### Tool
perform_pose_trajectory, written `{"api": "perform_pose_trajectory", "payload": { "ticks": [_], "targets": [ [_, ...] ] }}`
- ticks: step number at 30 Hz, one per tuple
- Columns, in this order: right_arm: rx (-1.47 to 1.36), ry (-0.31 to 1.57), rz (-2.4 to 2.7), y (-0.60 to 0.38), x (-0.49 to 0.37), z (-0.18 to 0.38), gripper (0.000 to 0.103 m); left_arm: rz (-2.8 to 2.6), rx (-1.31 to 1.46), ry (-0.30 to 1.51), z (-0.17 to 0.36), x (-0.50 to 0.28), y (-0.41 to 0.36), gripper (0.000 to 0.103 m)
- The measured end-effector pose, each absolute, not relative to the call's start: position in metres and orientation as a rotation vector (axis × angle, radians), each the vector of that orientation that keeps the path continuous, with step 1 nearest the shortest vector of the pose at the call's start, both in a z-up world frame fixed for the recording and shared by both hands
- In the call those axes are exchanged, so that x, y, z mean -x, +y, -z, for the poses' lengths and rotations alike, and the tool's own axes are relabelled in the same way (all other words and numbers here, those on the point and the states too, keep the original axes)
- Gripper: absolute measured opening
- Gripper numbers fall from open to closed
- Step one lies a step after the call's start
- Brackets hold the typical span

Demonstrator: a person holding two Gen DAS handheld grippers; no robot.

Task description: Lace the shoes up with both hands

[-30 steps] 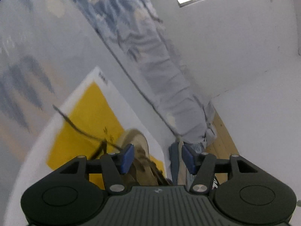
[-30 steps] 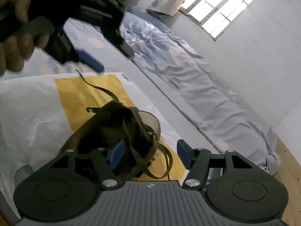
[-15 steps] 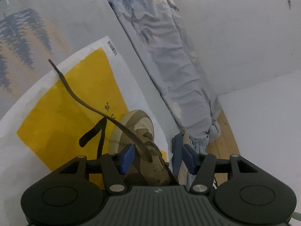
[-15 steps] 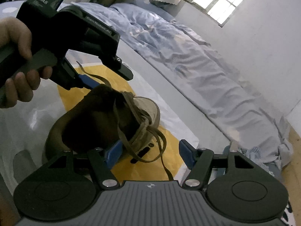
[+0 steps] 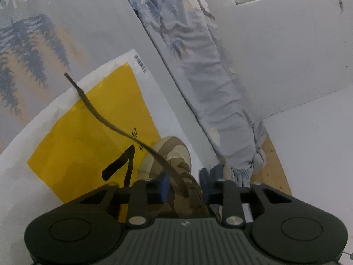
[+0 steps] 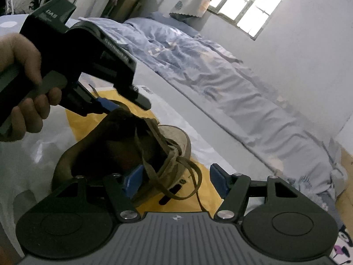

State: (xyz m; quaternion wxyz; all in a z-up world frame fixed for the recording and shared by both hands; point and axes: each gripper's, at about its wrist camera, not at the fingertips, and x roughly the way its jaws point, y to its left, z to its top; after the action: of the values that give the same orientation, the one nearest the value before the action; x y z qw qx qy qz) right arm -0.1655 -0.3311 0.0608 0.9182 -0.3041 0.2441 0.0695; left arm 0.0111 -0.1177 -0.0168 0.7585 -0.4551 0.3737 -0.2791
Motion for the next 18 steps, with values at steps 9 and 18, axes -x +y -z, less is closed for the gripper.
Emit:
{"api": "perform_pose_trajectory", "payload": {
  "ticks": [9,18],
  "targets": [
    [0.246,0.529,-0.204,-0.377,0.166,-0.075,0.067,0.597,0.992,0.8,0.018,-0.006,-0.119,0.003],
    [-0.516,0.585,-0.192,-0.459,0.158,-0.061,0.065,0.609,0.983,0.78,0.018,-0.004,-0.107,0.0]
  ]
}}
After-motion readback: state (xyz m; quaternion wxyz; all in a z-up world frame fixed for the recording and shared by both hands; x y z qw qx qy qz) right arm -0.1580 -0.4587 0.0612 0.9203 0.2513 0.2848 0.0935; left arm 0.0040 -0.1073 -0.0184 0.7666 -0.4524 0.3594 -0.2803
